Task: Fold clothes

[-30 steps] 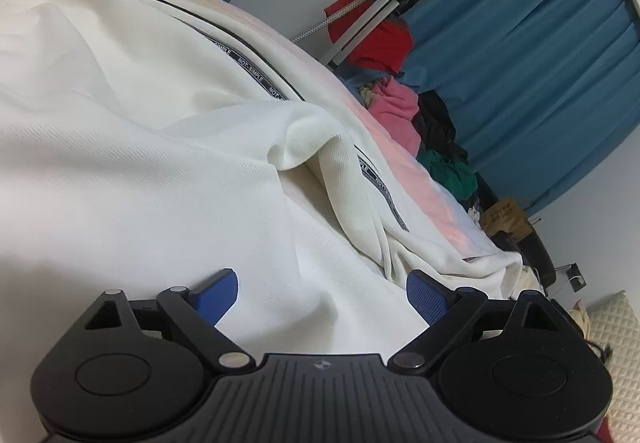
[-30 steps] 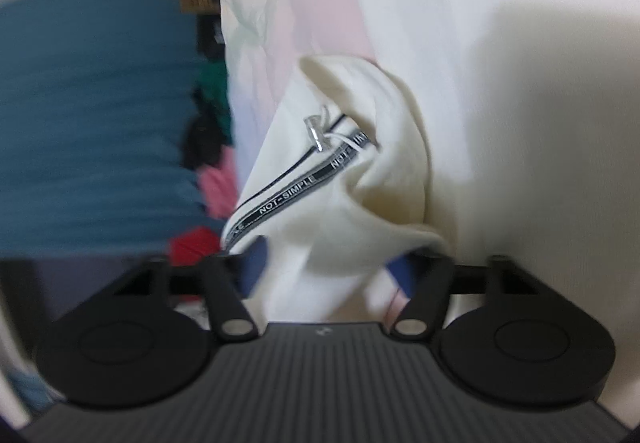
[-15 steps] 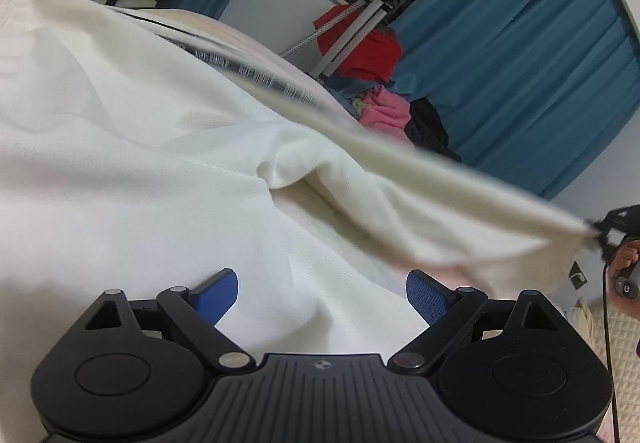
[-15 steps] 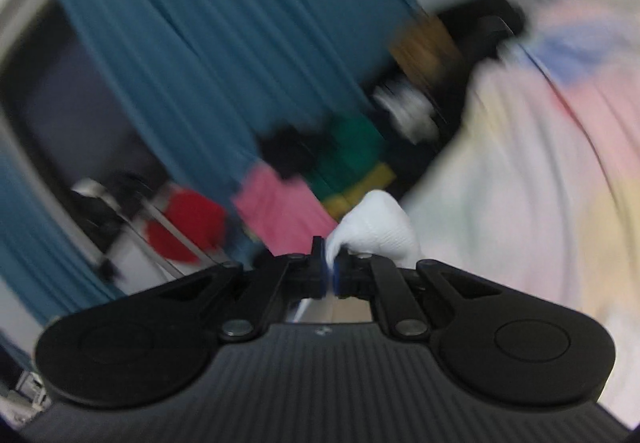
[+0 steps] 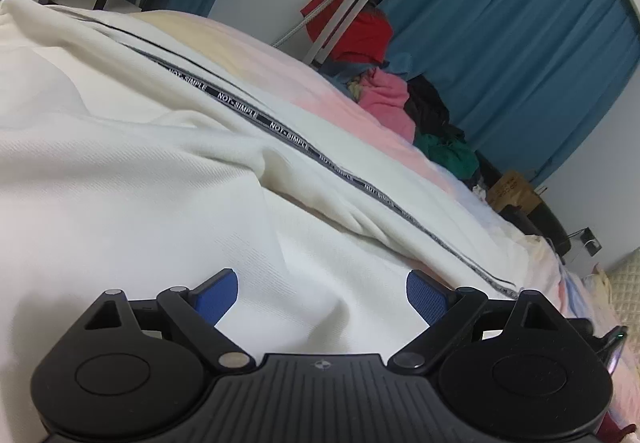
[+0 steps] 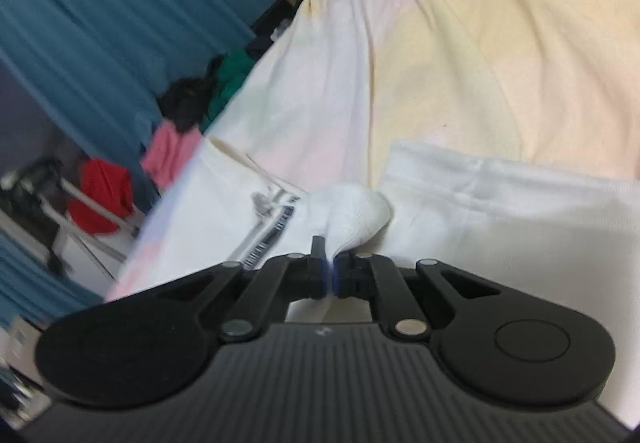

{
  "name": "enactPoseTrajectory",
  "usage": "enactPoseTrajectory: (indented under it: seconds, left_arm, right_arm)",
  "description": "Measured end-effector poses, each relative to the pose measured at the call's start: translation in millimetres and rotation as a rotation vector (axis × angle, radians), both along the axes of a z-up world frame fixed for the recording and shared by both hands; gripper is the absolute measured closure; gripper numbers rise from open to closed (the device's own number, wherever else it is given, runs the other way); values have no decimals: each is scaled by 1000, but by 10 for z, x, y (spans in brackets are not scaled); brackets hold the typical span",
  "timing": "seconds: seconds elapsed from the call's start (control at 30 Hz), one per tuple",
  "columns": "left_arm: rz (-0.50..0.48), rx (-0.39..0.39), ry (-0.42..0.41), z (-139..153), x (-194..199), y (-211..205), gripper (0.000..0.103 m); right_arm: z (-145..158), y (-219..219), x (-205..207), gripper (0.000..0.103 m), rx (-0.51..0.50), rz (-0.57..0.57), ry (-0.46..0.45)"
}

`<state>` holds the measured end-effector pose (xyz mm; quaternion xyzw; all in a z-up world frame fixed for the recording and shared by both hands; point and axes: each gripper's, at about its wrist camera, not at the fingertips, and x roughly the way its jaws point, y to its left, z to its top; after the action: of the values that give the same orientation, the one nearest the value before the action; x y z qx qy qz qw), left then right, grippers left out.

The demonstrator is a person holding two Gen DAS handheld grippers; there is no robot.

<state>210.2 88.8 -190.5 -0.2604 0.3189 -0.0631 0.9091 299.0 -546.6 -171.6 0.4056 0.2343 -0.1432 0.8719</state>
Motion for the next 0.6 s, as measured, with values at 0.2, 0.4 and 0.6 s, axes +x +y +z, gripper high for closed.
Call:
enactPoseTrajectory:
  seconds: [0.2,0.4,0.6]
  left_arm:
    - [12,52,-13,32,31,-73,10]
    - [22,55,-65,134,-31,-14,10]
    - [17,90,-68,129,25,-29,10]
  right_arm:
    - [760,371,-253,97,-37,12,-175]
    - [1997,773,-428,96,-170,11,-413]
    - [1945,713,928,96,-191,-103,-158]
